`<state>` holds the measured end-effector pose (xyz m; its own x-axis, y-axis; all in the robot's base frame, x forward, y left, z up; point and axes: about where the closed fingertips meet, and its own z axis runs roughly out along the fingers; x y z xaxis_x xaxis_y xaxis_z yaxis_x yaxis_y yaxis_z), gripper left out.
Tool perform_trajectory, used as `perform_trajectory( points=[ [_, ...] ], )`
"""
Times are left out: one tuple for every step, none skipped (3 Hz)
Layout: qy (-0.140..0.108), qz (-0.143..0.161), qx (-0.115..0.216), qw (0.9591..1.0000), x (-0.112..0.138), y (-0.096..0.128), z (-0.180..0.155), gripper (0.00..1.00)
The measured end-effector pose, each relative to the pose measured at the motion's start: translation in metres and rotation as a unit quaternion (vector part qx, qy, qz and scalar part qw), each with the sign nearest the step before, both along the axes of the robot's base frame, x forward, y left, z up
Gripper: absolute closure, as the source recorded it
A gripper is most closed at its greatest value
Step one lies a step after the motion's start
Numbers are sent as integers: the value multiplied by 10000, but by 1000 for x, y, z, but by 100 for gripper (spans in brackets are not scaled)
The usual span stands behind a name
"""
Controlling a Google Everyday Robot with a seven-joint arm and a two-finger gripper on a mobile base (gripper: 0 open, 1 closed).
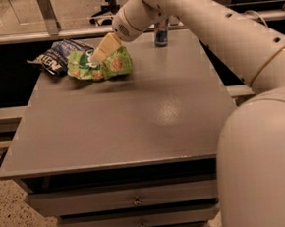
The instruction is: Move green rice chip bag near blue chip bag
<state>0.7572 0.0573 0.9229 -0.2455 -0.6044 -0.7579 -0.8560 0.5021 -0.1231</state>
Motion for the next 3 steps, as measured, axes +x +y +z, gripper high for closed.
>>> perform_trajectory(
  points=[
    [-184,-96,100,9997,-19,-25,21,0],
    [-503,-156,34,9986,-77,-93,44,0],
    [-455,-291,44,9985,-70,-102,39,0]
  ],
)
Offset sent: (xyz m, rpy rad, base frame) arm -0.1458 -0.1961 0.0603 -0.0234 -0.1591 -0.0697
